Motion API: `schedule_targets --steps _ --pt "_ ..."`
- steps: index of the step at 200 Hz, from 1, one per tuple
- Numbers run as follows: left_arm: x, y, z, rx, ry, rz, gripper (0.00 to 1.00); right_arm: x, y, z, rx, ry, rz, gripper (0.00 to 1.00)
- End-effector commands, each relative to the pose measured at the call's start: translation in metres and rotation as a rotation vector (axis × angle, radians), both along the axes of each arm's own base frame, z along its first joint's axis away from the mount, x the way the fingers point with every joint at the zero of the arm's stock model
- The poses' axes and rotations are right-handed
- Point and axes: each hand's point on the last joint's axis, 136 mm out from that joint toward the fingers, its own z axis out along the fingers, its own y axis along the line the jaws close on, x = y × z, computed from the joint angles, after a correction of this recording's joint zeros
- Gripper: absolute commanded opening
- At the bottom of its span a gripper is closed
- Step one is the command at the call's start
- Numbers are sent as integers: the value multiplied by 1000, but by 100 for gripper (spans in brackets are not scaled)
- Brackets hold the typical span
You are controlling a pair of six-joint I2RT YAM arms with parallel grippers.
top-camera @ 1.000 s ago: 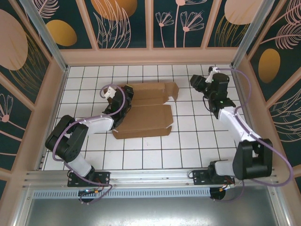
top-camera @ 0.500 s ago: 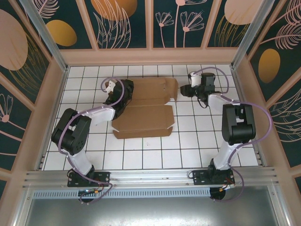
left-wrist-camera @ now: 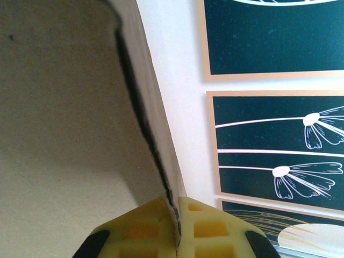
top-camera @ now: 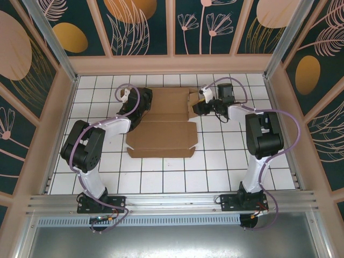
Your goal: Fold the paper box
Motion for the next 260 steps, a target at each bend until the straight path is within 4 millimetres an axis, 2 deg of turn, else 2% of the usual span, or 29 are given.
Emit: schedule_targets --steps 1,34,64,77,83,126,162,193,242,260 --pt "-4 -7 -16 30 55 -47 0 -5 9 25 22 -87 38 50" --pt "-8 -14 -13 -7 32 -93 0 -12 16 20 -57 -125 12 49" --pt "-15 -14 -16 -8 32 -107 0 -26 20 27 -55 -172 -1 46" --pt "-17 -13 -9 -11 7 -107 0 -30 20 31 -48 -185 -15 44" --pt "-23 -10 -18 -3 23 -105 0 -32 20 32 -48 -194 -20 43" --pt "-36 -6 -21 -1 10 -121 0 -36 18 21 -121 -199 -87 42" --pt "-38 -10 -16 15 -4 -152 0 -44 11 26 -122 -222 -106 50" --pt "-39 -13 -12 19 -15 -175 0 -58 22 29 -54 -173 -7 59" --pt "-41 -17 -6 19 -61 -206 0 -52 19 11 -104 -117 -18 61" --pt "-40 -20 -4 15 -63 -223 0 -50 15 11 -127 -135 -50 66"
